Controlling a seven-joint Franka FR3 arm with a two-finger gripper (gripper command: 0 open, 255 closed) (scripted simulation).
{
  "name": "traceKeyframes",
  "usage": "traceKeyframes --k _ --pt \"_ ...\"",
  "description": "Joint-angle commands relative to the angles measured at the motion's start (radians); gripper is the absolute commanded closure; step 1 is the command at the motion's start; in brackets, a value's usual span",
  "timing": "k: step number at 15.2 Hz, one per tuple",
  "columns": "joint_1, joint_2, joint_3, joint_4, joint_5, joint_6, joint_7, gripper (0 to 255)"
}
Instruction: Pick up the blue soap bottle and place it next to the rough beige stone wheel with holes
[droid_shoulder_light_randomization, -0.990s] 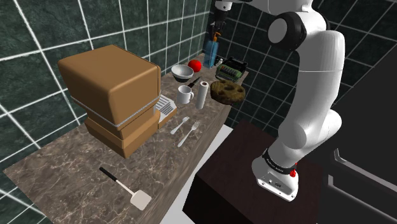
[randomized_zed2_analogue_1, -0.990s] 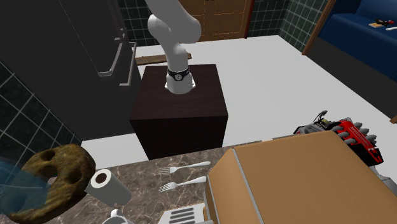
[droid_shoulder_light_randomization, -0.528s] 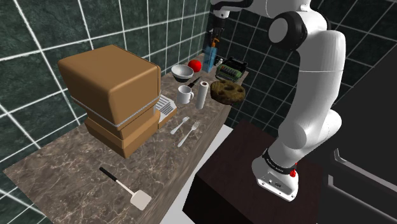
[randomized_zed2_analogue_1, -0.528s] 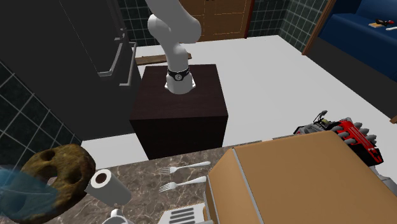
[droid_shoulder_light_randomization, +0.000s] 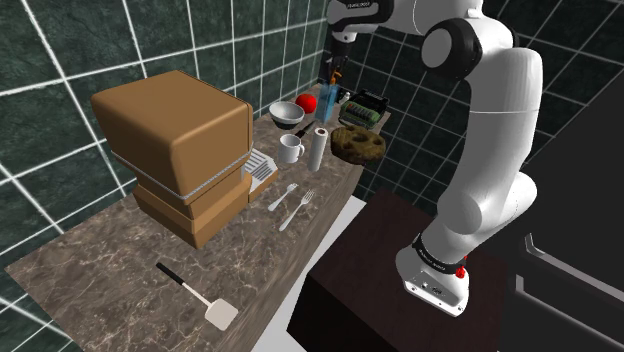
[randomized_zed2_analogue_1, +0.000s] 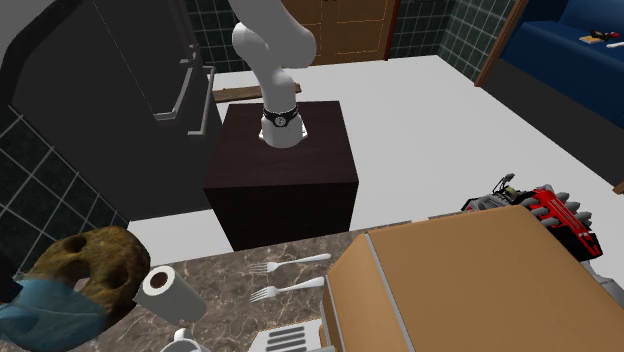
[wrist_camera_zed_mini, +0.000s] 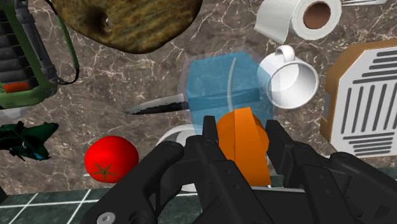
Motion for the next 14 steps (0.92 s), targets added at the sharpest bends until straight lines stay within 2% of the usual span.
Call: traceKeyframes --k 1,14 --pt "-0.001 0.003 0.0 -0.021 0.0 0.025 -0.002 255" --pt "-0.001 0.05 0.002 -0.122 0.003 0.174 -0.003 255"
